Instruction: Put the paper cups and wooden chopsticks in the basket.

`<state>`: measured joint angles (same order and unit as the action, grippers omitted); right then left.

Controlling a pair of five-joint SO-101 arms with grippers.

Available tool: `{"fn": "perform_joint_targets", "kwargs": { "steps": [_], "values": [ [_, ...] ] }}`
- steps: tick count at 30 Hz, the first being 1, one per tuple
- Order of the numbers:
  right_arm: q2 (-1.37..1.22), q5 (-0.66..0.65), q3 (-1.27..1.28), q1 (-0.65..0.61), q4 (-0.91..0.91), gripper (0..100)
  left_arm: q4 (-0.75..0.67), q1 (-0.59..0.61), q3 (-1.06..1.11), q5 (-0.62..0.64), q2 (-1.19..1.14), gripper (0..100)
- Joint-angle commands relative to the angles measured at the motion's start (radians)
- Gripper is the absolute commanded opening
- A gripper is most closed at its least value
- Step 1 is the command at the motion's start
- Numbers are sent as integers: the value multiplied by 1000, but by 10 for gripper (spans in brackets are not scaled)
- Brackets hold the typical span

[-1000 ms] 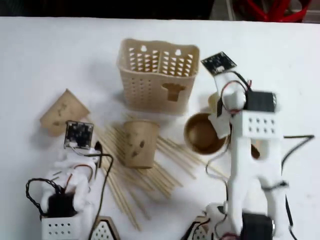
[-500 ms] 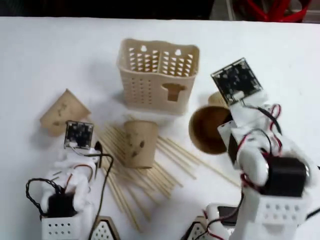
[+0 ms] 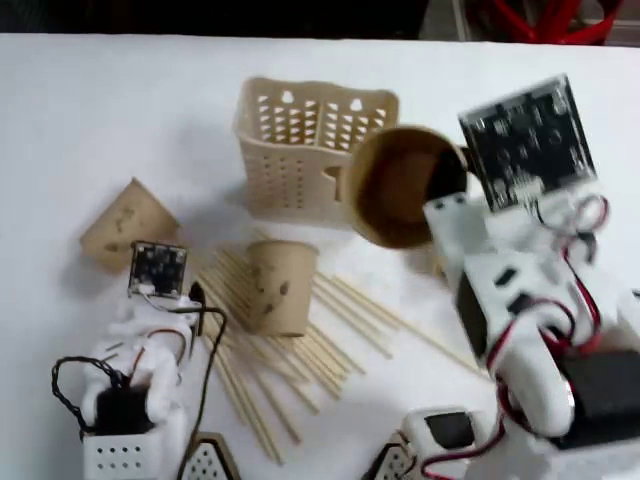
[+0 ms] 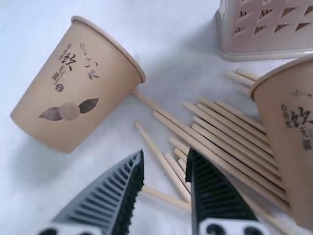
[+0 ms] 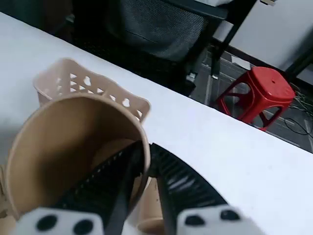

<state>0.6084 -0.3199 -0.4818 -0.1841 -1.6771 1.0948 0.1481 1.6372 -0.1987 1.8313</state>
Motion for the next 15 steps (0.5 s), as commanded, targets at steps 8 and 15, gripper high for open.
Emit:
{"fn": "perform_joint_targets", "kwargs": {
  "steps": [8,15],
  "values": [
    [-278,141,-166,-131,189,19,-34,8,-11,-11,-8,158],
    [-441,146,-164,-134,335,19,-34,8,-9,-11,-8,158]
  ]
}}
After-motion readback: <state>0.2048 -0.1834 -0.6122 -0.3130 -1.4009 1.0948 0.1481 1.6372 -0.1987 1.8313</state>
